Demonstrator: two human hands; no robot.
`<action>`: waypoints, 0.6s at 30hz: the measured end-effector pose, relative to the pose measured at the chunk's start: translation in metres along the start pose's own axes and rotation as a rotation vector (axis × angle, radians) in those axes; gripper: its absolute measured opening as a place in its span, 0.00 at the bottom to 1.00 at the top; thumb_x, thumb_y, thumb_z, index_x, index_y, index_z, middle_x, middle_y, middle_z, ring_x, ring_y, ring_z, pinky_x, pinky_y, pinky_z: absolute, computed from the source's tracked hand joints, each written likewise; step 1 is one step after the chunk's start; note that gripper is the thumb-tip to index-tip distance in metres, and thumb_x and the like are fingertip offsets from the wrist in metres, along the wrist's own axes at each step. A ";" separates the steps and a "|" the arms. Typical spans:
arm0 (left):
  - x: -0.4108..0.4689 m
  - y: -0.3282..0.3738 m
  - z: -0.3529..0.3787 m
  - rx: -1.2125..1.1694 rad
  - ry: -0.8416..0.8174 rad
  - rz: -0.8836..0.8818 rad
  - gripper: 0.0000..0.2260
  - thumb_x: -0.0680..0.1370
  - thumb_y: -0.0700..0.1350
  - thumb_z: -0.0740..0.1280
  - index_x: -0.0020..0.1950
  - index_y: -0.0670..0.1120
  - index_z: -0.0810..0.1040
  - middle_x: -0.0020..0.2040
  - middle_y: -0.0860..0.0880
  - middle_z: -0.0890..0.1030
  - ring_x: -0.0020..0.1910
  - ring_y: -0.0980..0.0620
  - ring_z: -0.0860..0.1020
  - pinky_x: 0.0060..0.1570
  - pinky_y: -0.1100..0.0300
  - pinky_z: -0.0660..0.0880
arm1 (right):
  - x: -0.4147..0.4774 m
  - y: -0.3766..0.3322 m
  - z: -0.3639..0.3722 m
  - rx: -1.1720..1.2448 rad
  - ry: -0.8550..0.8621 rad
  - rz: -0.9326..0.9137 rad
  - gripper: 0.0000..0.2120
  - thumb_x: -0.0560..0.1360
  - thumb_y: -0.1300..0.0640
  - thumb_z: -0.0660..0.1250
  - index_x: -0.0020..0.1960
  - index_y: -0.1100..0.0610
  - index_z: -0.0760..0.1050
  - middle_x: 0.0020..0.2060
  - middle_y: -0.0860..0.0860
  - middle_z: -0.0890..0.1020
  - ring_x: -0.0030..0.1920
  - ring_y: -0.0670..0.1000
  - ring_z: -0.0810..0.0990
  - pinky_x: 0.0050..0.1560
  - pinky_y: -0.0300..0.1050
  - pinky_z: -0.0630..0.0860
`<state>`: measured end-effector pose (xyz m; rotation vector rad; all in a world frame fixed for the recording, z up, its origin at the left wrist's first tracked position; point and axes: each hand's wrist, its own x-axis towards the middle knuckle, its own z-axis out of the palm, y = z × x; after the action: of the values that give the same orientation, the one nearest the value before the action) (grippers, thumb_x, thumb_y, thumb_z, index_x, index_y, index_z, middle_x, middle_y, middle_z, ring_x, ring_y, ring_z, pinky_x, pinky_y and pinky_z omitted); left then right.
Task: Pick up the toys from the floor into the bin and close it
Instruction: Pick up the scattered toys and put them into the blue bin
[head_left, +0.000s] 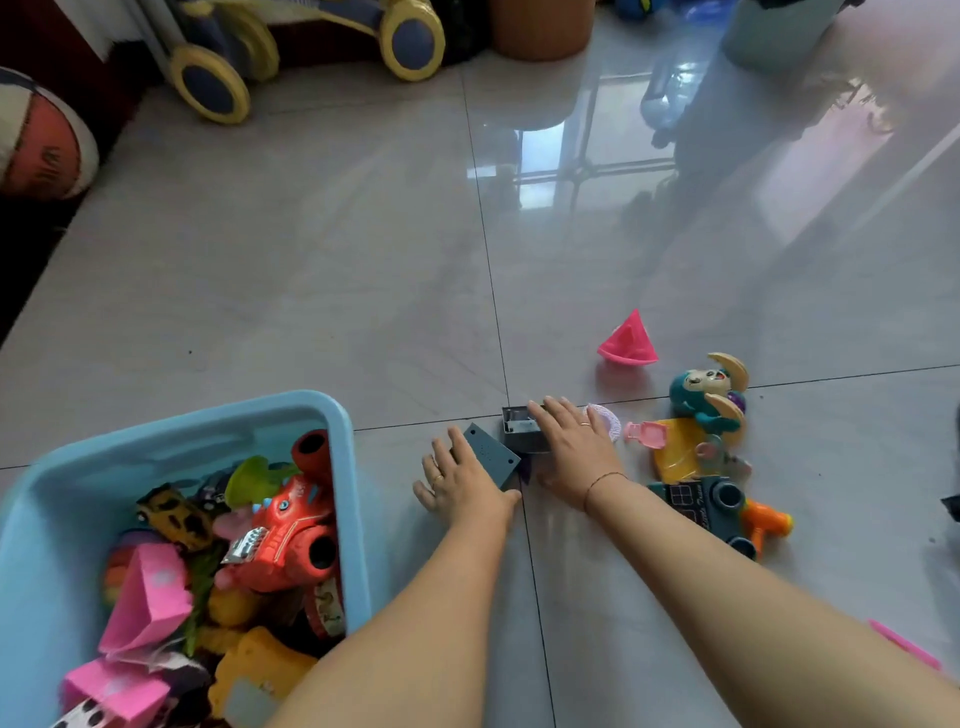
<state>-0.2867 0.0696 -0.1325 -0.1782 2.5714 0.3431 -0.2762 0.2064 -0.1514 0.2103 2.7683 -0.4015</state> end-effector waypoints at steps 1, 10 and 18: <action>0.002 0.000 0.003 -0.005 0.003 0.016 0.48 0.70 0.56 0.72 0.77 0.48 0.42 0.77 0.46 0.51 0.75 0.45 0.55 0.71 0.49 0.55 | 0.004 0.000 0.005 -0.031 0.001 -0.011 0.37 0.73 0.48 0.65 0.76 0.49 0.50 0.76 0.50 0.57 0.77 0.51 0.52 0.75 0.55 0.42; -0.040 -0.023 0.028 -0.201 0.090 -0.127 0.40 0.72 0.54 0.70 0.75 0.46 0.51 0.67 0.45 0.65 0.63 0.44 0.71 0.59 0.52 0.70 | 0.001 -0.022 0.013 -0.118 0.046 0.038 0.32 0.70 0.45 0.60 0.71 0.56 0.60 0.62 0.54 0.74 0.64 0.56 0.72 0.75 0.59 0.40; -0.066 -0.039 0.039 -0.474 0.142 -0.350 0.42 0.69 0.51 0.74 0.75 0.44 0.54 0.68 0.42 0.66 0.62 0.39 0.71 0.61 0.49 0.68 | 0.005 -0.041 0.018 -0.141 0.047 0.136 0.31 0.70 0.43 0.67 0.66 0.56 0.63 0.61 0.56 0.72 0.61 0.58 0.71 0.66 0.53 0.64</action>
<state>-0.2039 0.0467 -0.1386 -0.8371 2.4866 0.8218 -0.2831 0.1623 -0.1595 0.3753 2.7934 -0.1681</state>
